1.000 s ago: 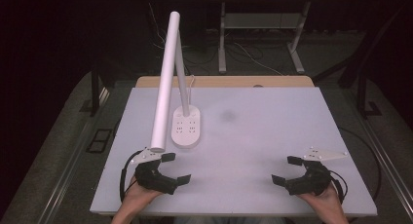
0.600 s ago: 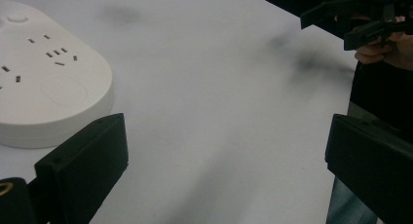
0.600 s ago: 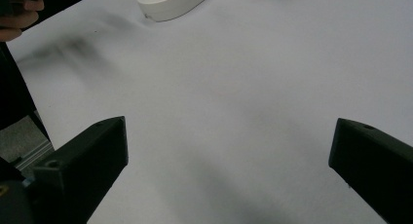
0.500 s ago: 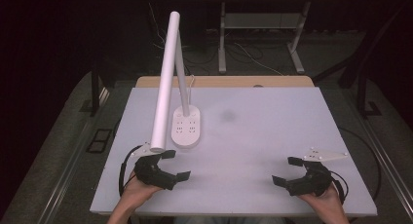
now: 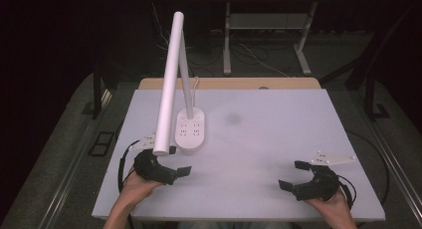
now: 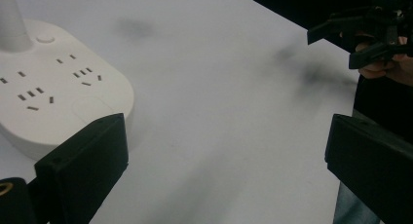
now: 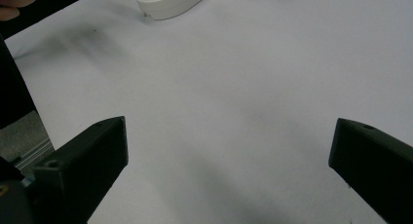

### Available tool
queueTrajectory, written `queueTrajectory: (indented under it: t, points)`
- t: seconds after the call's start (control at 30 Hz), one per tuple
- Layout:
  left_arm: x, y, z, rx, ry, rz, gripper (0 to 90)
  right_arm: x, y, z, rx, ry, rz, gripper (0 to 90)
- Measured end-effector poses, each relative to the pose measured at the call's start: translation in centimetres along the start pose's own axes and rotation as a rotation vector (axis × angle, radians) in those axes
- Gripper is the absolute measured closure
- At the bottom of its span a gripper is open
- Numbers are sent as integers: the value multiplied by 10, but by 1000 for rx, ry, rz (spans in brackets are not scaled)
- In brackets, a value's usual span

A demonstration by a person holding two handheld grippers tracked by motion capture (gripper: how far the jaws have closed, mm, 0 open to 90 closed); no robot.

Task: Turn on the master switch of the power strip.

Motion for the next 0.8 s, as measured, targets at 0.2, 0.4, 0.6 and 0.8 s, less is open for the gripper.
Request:
queueTrajectory:
  t: [0.2, 0.4, 0.6, 0.8]
  points:
    - [-6, -9, 4, -16, 11, 18, 10, 0, 1, 1, 3, 1, -1, 2]
    - [-12, -18, 4, -27, 5, 24, 10, 0, 1, 1, 4, 2, 0, 2]
    - [-17, -25, 3, -36, -5, 23, 11, 0, 1, 1, 3, 2, 0, 2]
    - [-23, -32, 3, -47, -10, 29, 13, 1, 1, 1, 3, 1, 0, 2]
Point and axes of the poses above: each handheld gripper's, and its own axes: z roughly backward along the jaws, x roughly out of its underside, y roughly to its right, the point moved 5 cm from there along -z, roughly forward along the jaws, and after that the axes turned 1 degree about y, right-handed, at the moved point
